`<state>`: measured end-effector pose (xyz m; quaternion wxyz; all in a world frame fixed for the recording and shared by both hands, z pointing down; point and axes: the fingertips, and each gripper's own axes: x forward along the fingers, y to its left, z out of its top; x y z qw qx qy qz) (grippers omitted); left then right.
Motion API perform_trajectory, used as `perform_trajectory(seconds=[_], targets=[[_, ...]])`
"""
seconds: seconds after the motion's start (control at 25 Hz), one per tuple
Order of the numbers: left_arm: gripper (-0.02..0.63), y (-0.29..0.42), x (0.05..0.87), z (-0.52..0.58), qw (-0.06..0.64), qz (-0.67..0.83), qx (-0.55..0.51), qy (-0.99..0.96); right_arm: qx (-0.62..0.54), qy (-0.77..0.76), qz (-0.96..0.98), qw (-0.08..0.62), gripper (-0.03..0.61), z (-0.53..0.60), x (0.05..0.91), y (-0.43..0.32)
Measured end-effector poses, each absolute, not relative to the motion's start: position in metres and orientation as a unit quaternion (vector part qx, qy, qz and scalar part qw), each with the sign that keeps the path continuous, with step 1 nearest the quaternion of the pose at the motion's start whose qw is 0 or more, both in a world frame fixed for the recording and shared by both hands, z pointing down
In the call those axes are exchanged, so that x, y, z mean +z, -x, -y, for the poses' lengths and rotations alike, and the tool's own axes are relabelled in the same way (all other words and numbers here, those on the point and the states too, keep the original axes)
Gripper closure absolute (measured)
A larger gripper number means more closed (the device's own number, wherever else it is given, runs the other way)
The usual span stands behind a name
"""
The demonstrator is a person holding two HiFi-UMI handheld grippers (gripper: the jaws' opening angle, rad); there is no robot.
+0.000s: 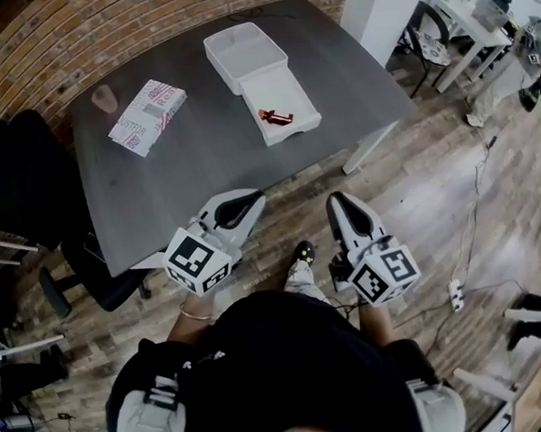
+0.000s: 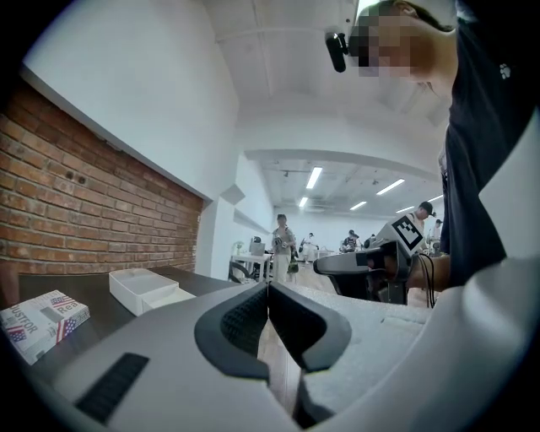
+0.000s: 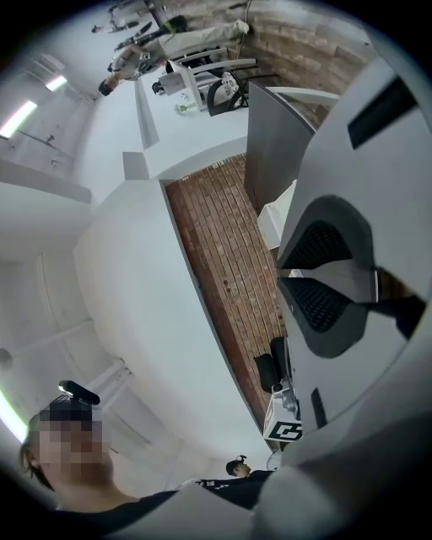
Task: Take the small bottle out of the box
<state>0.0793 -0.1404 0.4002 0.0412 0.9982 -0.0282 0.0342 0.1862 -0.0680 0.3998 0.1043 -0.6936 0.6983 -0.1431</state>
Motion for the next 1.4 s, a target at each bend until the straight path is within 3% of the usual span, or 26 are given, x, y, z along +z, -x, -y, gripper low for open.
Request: perform_trajectory(seconds=[0.64, 1.4], targets=[[0.612, -0.178, 0.395, 0.174, 0.032, 0.083, 0.060, -0.994, -0.165, 0.635, -0.745, 0.119, 0.515, 0.119, 0.403, -0.280], [0.612, -0.183, 0.405, 0.211, 0.027, 0.194, 0.087, -0.977, -0.198, 0.559, -0.799, 0.098, 0.485, 0.175, 0.438, -0.303]])
